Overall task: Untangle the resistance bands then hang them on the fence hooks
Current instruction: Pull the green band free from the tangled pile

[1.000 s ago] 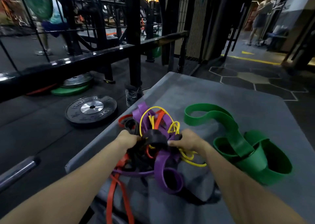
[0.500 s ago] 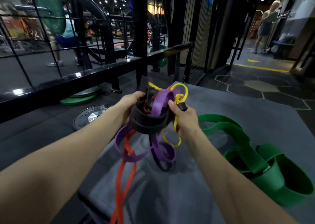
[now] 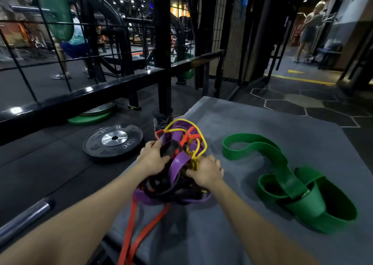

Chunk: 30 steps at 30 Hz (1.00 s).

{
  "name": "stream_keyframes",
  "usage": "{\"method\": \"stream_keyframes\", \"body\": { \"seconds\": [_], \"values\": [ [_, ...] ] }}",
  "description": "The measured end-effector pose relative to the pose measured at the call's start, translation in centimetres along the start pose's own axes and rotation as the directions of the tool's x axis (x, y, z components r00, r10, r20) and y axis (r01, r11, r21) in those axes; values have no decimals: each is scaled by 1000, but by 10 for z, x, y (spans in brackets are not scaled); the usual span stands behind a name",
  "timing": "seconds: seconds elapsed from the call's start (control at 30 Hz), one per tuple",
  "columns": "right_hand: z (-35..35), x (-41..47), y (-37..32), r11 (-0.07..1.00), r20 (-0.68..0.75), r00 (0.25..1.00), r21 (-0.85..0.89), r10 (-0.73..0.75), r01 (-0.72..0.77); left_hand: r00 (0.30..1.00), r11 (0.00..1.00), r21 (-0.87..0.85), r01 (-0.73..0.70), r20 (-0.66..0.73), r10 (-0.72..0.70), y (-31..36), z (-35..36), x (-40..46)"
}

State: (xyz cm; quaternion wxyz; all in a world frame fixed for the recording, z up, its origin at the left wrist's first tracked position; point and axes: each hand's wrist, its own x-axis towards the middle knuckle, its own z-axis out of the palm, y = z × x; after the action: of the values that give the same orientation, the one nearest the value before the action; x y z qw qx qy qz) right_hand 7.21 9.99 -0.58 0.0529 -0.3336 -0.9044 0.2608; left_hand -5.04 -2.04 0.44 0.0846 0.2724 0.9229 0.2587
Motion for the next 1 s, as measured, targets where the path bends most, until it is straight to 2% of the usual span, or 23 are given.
{"method": "stream_keyframes", "body": {
  "seconds": [0.07,0.13,0.27,0.33,0.47,0.57,0.83,1.0],
  "values": [
    [-2,-5,8,998,21,1000,53,18,-19,998,997,-58,-58,3,59,4,-1,-5],
    [-5,-10,13,996,5,1000,94,-3,2,994,994,-31,-104,-38,103,11,-2,-11],
    [-28,-35,24,987,-68,996,156,55,-43,966,982,37,-184,-179,188,34,-5,-35],
    [-44,-48,36,987,-98,993,152,65,-50,945,967,37,-254,-202,256,49,-3,-49],
    [-66,-75,69,984,-156,982,155,108,-84,909,916,-7,-401,-125,397,80,12,-84],
    [-80,-94,98,980,-198,968,152,156,-127,895,896,-15,-445,-39,444,102,31,-108],
    [-104,-118,184,953,-374,879,182,295,-243,880,887,-114,-448,116,460,154,101,-123],
    [-102,-105,215,934,-362,863,195,354,-301,880,887,-185,-422,149,450,187,141,-111]
  ]
}}
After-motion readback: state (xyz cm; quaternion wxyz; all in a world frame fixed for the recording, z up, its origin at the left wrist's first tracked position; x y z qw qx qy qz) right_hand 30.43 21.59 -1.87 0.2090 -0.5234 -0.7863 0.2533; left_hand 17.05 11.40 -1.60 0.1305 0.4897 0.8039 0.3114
